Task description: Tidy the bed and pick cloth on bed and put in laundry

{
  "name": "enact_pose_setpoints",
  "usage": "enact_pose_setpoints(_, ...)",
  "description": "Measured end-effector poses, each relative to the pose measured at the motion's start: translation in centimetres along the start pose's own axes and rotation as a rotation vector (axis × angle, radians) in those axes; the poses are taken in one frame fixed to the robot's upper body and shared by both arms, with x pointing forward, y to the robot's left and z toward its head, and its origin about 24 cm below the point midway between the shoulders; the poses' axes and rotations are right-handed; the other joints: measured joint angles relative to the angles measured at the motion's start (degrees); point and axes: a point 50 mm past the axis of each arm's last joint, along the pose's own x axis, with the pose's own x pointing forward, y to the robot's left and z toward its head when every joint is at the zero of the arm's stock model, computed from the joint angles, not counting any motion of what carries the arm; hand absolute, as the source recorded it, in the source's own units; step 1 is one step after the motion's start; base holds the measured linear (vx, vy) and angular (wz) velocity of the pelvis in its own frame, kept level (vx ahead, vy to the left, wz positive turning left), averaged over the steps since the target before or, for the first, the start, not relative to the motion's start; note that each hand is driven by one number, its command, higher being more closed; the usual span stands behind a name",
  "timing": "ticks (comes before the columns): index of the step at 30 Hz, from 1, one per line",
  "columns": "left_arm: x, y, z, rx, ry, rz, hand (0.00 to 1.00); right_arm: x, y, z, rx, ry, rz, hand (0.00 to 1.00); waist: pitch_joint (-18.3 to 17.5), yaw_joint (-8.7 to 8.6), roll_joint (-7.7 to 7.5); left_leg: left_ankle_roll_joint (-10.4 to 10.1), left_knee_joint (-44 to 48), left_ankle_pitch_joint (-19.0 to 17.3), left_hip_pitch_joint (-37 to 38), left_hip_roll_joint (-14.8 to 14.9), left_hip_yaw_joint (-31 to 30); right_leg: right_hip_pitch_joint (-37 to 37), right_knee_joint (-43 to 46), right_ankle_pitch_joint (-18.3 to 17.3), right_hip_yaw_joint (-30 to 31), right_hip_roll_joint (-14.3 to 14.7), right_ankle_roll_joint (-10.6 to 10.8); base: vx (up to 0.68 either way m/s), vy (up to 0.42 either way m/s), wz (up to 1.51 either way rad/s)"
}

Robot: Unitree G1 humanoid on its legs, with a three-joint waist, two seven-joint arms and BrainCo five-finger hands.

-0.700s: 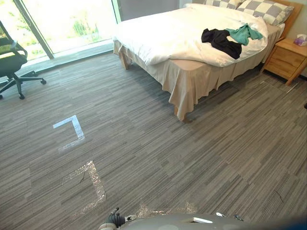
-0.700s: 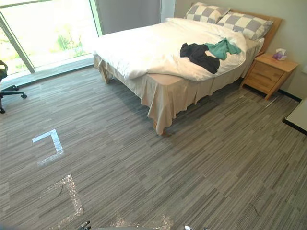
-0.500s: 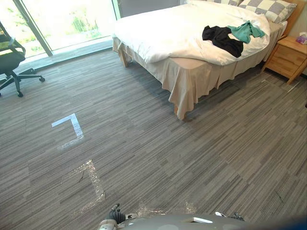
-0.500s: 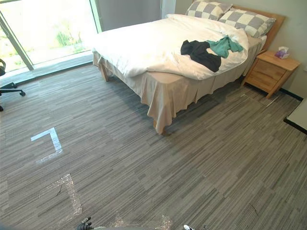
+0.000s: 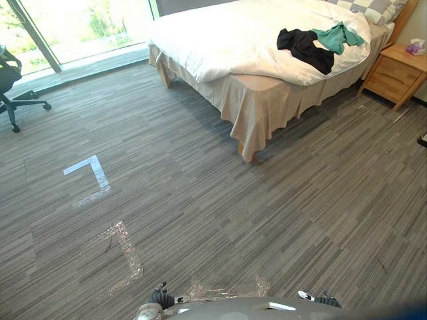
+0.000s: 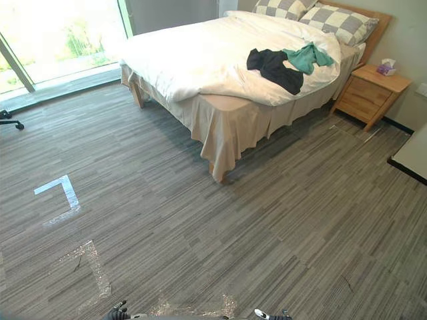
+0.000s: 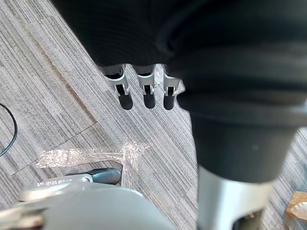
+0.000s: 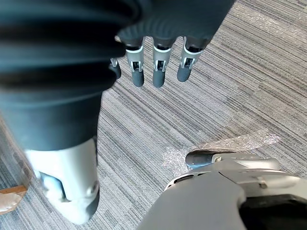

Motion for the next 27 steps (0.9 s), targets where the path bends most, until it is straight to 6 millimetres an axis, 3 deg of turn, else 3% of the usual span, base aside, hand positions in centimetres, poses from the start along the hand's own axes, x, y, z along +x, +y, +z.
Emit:
enact_pose_setpoints(9,0.2,0.4,0.7,0.007,-0.014,0.01,0.0,0.0,0.5,0.3,0.047,-0.003,0.003,0.0,0.5,-0.4,-0.69,0.0,-0.6,0.0,-1.3,0.2,3.5,-3.1,0.8,0.2,3.0,0.3,-0.3,-0.01,-0.018,-0.19)
enact_pose_setpoints(11,0.3,0.3,1.0,0.005,-0.02,0.007,0.0,0.2,0.6,1.2,0.053,-0.028,0.004,0.0,0.9,-0.3,-0.22,0.0,0.0,0.0,-1.8,0.9,6.1,-6.3,5.1,-0.3,3.9,0.8,-0.3,-0.03,-0.008,-0.6)
enact_pose_setpoints(14,0.3,0.2,1.3,0.006,-0.025,0.006,0.0,0.3,0.8,2.4,0.092,-0.062,0.003,0.0,2.7,-0.78,0.1,-0.7,1.7,-0.5,-1.5,1.5,10.3,-13.0,19.3,-4.1,1.5,0.0,1.4,-0.05,-0.017,-0.66)
enact_pose_setpoints(16,0.3,0.3,1.3,0.008,-0.027,0.008,0.0,0.3,0.8,2.4,0.12,-0.063,-0.002,0.0,3.3,-1.73,0.31,-0.1,2.3,-1.6,-0.6,2.0,11.6,-17.8,30.1,-6.0,-3.8,-2.0,2.0,-0.05,-0.015,-0.21)
enact_pose_setpoints(17,0.3,0.5,1.2,0.008,-0.023,0.011,0.0,0.3,0.5,2.3,0.146,-0.058,-0.013,0.0,3.8,-2.1,0.23,0.8,2.2,-2.5,0.3,1.9,11.8,-19.8,35.6,-7.6,-8.1,-4.6,1.2,-0.04,-0.009,-0.13)
enact_pose_setpoints(18,0.4,0.8,1.4,0.01,-0.028,0.019,0.0,0.2,0.6,1.6,0.179,-0.035,-0.017,0.0,3.9,-2.2,-0.47,0.6,2.7,-3.2,0.9,2.0,12.0,-20.5,38.3,-8.0,-10.9,-7.6,0.5,-0.02,-0.037,-0.09)
enact_pose_setpoints(20,0.4,0.9,1.6,0.007,-0.034,0.021,0.0,0.1,0.5,1.1,0.209,-0.02,-0.027,0.0,4.0,-2.14,-0.58,-0.4,3.8,-4.8,1.2,3.6,12.0,-20.7,35.7,-8.0,-13.4,-10.0,0.5,0.03,-0.096,-0.08)
enact_pose_setpoints(23,0.4,0.6,1.8,0.004,-0.037,0.015,0.0,0.1,0.3,1.1,0.228,-0.014,-0.037,0.0,4.4,-2.26,0.4,-2.6,4.6,-6.1,1.1,7.4,12.0,-21.5,25.3,-5.7,-15.4,-10.2,0.8,0.19,-0.243,-0.09)
enact_pose_setpoints(25,0.5,0.8,1.9,-0.029,-0.037,0.027,0.0,0.1,0.2,1.1,0.237,-0.012,-0.041,0.0,4.7,-2.67,0.52,-7.1,4.2,-7.5,2.0,12.4,12.0,-24.9,10.9,4.2,-15.6,-11.9,3.1,0.31,-0.365,-0.07)
enact_pose_setpoints(26,0.5,0.9,1.9,-0.034,-0.036,0.029,0.0,0.1,0.3,1.0,0.237,-0.01,-0.041,0.0,4.7,-2.71,0.4,-7.5,4.2,-7.6,2.3,12.6,12.0,-25.1,10.5,4.5,-15.6,-12.2,3.5,0.34,-0.377,-0.04)
enact_pose_setpoints(27,0.5,0.8,1.9,-0.049,-0.033,0.031,0.0,0.1,0.2,0.5,0.245,0.004,-0.044,0.0,4.9,-3.06,0.6,-9.0,3.9,-8.5,3.6,13.7,12.2,-25.4,11.2,9.6,-16.6,-12.9,2.9,0.33,-0.34,-0.06)
